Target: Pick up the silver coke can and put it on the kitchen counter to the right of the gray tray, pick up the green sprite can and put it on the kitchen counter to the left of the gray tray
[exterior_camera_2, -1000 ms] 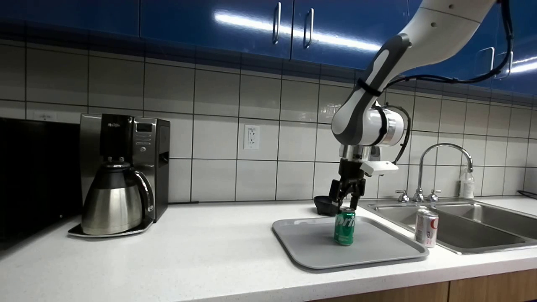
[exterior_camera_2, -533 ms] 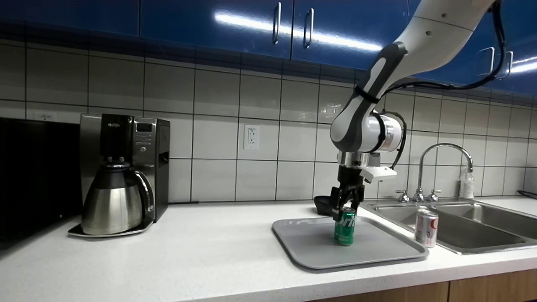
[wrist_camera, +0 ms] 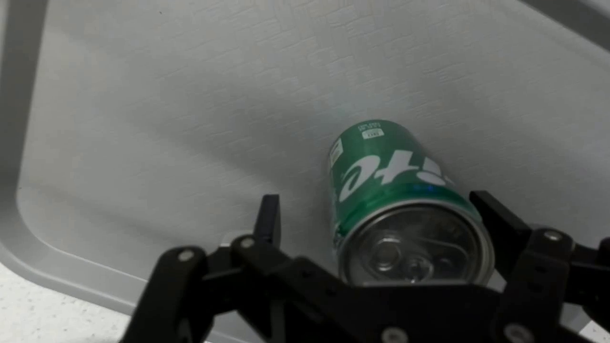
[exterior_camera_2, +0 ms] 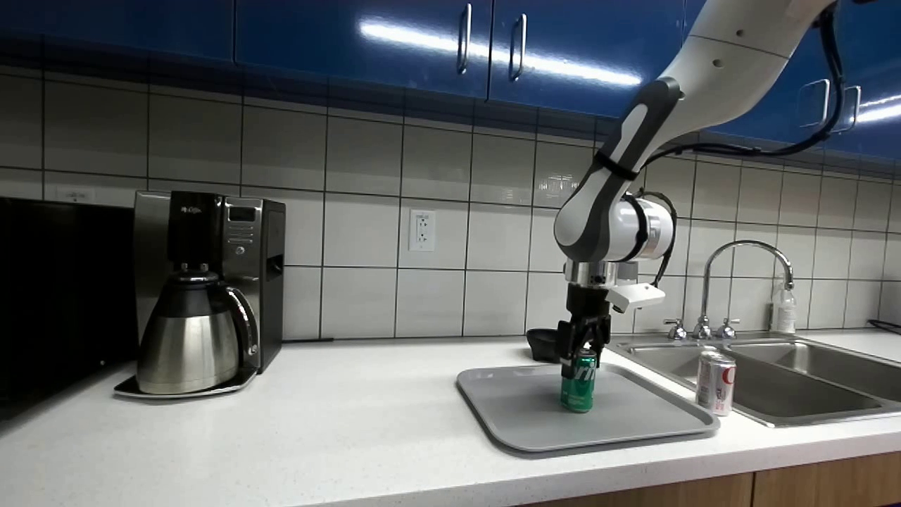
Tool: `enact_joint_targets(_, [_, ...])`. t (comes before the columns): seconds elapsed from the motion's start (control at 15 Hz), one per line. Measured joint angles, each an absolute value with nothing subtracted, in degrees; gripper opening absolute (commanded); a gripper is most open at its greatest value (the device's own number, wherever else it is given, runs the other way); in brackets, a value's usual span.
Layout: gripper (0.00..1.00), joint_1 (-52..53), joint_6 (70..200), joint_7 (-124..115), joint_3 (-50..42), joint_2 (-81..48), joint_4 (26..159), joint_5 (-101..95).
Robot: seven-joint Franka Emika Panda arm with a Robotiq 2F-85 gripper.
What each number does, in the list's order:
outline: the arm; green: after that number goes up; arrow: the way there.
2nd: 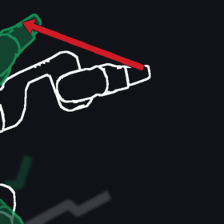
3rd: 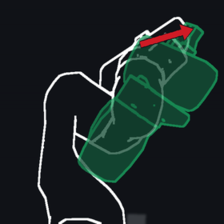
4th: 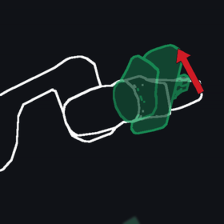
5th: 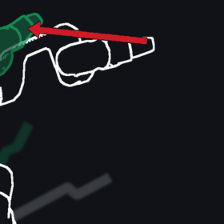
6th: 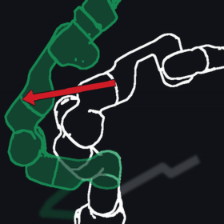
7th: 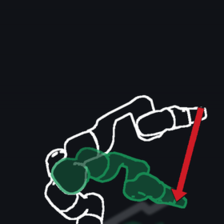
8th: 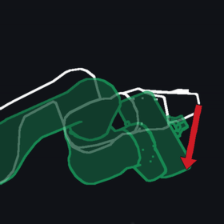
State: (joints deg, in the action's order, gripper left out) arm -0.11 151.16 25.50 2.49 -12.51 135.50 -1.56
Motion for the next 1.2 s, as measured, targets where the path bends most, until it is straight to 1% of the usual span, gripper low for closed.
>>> enact_joint_targets(0.07, [1.0, -0.1, 151.2, 25.5, 2.5, -12.6, 135.5, -1.7])
enact_joint_targets(0.13, [0.75, -0.1, 151.2, 25.5, 2.5, -12.6, 135.5, -1.9])
enact_joint_targets(0.2, [0.74, -0.1, 151.2, 25.5, 2.5, -12.7, 135.5, -2.0])
enact_joint_targets(0.47, [0.42, -0.1, 151.2, 25.5, 2.6, -12.8, 135.5, -2.0])
enact_joint_targets(0.53, [0.39, 0.0, 151.1, 25.5, 2.6, -12.9, 135.5, -2.0])
enact_joint_targets(1.2, [0.39, 0.0, 151.4, 25.4, 3.1, -12.0, 135.5, -2.1])
